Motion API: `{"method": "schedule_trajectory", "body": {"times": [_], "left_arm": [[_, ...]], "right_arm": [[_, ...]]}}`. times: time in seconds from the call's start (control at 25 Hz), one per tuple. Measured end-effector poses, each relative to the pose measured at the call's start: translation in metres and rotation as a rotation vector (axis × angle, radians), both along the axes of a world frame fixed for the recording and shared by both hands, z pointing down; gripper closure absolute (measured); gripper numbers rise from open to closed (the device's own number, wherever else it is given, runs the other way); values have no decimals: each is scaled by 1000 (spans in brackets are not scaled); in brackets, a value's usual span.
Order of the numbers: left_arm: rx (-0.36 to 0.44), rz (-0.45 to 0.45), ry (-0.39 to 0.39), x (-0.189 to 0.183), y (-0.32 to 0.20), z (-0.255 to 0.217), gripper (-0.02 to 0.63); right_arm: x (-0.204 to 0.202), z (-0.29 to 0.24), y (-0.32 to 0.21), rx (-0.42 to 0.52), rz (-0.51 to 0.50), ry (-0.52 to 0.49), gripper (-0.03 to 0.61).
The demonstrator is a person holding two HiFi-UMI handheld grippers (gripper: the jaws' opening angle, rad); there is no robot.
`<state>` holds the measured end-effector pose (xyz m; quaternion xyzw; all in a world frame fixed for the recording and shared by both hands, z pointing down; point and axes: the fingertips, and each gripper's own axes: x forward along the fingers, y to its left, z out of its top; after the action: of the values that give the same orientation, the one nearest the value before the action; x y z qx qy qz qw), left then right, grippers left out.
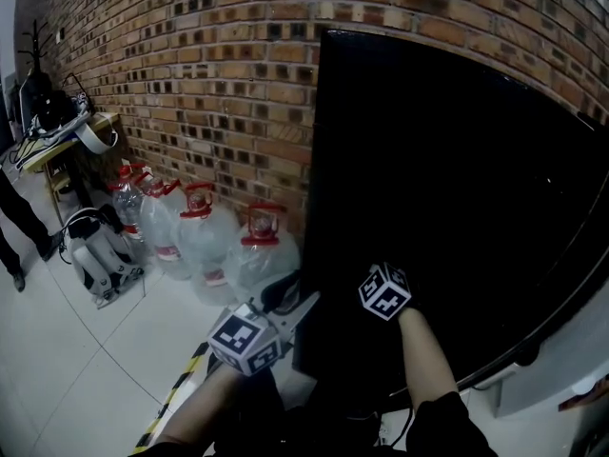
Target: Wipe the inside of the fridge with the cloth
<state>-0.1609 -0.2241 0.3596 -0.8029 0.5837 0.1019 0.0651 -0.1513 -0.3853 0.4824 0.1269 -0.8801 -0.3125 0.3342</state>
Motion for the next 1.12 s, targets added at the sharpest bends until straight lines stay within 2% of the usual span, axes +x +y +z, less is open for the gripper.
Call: {"method": "schedule_trajectory", "body": {"times": [0.24, 0.4, 0.64, 1.12], "left_arm": [[-5, -13, 2, -4, -7, 0, 399], [-5, -19, -2, -2, -14, 1, 399], [-24, -37, -35, -4, -23, 7, 399], [-45, -62, -4, -4, -22, 8, 399]], "right_arm": [[-2, 8, -30, -25, 64, -10, 503], [-8, -2, -41, -25, 69, -35, 503], [-12, 1, -82, -51, 176, -87, 503], [-14, -7, -130, -28, 340, -104, 503]]}}
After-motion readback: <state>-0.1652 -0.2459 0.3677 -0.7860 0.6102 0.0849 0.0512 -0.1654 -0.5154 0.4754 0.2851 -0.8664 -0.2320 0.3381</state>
